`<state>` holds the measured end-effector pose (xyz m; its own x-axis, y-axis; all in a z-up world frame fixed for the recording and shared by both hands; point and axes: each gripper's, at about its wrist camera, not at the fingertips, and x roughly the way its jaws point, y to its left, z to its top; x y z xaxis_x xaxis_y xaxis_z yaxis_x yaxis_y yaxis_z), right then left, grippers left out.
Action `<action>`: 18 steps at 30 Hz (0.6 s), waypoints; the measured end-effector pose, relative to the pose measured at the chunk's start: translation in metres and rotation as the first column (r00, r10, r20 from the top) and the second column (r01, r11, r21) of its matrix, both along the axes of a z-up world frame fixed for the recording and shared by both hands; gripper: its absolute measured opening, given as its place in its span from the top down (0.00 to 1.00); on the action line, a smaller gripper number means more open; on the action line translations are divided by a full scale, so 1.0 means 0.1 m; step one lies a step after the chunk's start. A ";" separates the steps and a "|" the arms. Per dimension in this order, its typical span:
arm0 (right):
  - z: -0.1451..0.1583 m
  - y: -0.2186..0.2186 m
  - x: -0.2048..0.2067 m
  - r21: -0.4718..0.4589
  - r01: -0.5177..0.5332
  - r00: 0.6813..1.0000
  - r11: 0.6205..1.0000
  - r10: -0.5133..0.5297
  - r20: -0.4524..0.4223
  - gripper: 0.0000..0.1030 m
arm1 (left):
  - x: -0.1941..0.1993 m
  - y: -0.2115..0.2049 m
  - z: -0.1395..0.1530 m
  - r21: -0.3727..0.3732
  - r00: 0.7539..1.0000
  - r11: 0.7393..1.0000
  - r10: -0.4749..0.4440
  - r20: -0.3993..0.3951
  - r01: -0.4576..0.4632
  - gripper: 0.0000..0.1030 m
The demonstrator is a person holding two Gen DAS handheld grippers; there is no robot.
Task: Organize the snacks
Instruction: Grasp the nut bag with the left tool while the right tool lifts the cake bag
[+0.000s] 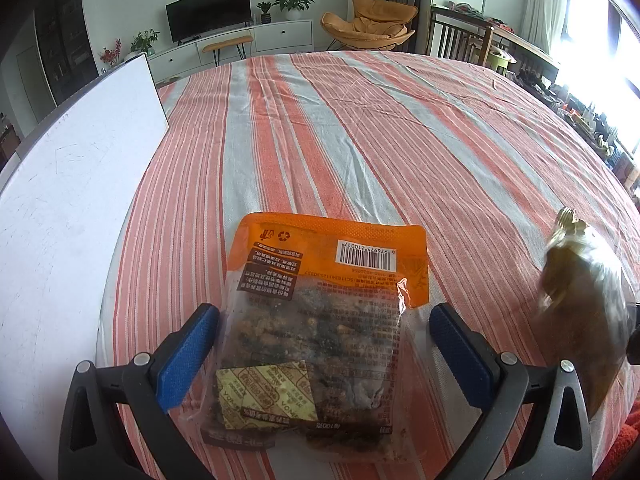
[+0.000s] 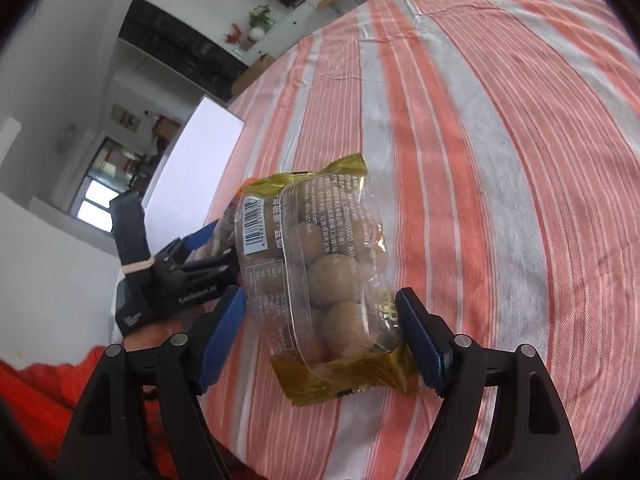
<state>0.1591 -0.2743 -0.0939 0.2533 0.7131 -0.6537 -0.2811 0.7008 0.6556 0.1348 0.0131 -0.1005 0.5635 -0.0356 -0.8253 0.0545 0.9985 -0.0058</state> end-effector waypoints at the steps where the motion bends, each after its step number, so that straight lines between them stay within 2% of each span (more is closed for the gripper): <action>1: 0.01 -0.02 -0.01 0.009 -0.002 1.000 1.000 0.002 0.005 0.22 | 0.00 0.00 0.00 0.000 1.000 1.000 0.000 0.000 0.000 0.00; 5: -0.05 -0.16 -0.04 0.016 0.029 1.000 0.999 -0.029 -0.008 0.22 | 0.00 0.00 0.00 0.000 1.000 1.000 0.000 0.000 0.000 0.00; 7: -0.01 -0.16 -0.08 -0.041 0.047 0.999 0.998 -0.047 0.012 0.22 | 0.00 0.00 0.00 0.000 1.000 1.000 0.000 0.000 0.000 0.00; 8: 0.05 -0.12 -0.11 -0.101 0.044 0.998 0.994 -0.039 0.047 0.22 | 0.00 0.00 0.00 0.000 1.000 1.000 0.000 0.000 0.000 0.00; 11: 0.27 0.13 -0.26 -0.235 -0.017 0.990 0.972 0.050 0.134 0.22 | 0.00 0.00 0.00 0.000 1.000 1.000 0.000 0.000 0.000 0.00; 14: 0.39 0.60 -0.40 -0.445 -0.098 0.956 0.890 0.209 0.207 0.19 | 0.00 0.00 0.00 0.000 1.000 1.000 0.000 0.000 0.000 0.00; 17: 0.23 0.90 -0.39 -0.605 -0.111 0.943 0.789 0.275 0.186 0.19 | 0.00 0.00 0.00 0.000 1.000 1.000 -0.001 0.000 0.001 0.00; 18: 0.16 0.90 -0.36 -0.601 -0.108 0.951 0.792 0.259 0.171 0.21 | 0.00 0.00 0.00 -0.001 1.000 1.000 -0.002 0.000 0.002 0.00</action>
